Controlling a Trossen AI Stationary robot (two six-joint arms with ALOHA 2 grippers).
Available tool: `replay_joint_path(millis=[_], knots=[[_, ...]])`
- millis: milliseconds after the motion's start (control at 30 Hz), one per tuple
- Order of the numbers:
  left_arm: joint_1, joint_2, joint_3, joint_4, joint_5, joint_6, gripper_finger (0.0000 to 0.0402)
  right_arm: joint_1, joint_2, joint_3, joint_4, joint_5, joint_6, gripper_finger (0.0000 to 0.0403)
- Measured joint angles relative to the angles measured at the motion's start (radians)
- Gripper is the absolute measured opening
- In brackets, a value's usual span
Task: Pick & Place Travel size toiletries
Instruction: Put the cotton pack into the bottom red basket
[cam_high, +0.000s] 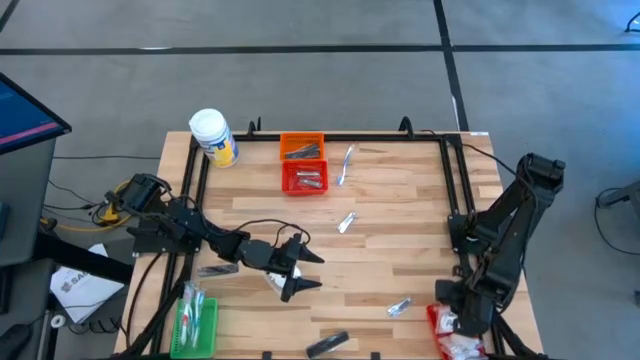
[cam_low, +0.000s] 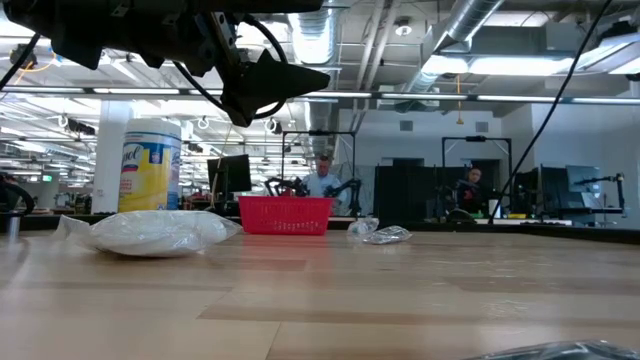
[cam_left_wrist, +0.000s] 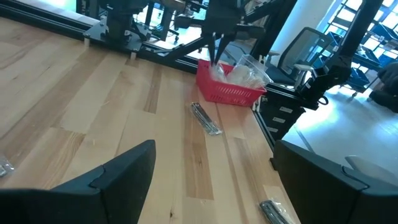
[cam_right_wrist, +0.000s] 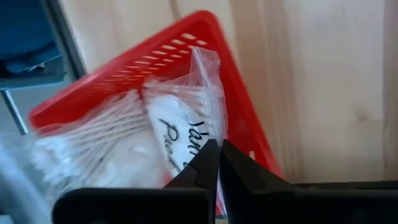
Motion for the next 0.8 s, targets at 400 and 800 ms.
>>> replay_joint_path(millis=[400,800], knots=[[0.0,0.0,0.0,0.0,-0.001,0.001,0.0319,0.023,0.04,0.103,0.001,0.011,-0.012,0.0002],[0.0,0.0,0.0,0.001,-0.006,0.002,0.0319,0.139,0.255,0.299,-0.003,0.008,0.109,0.0004]])
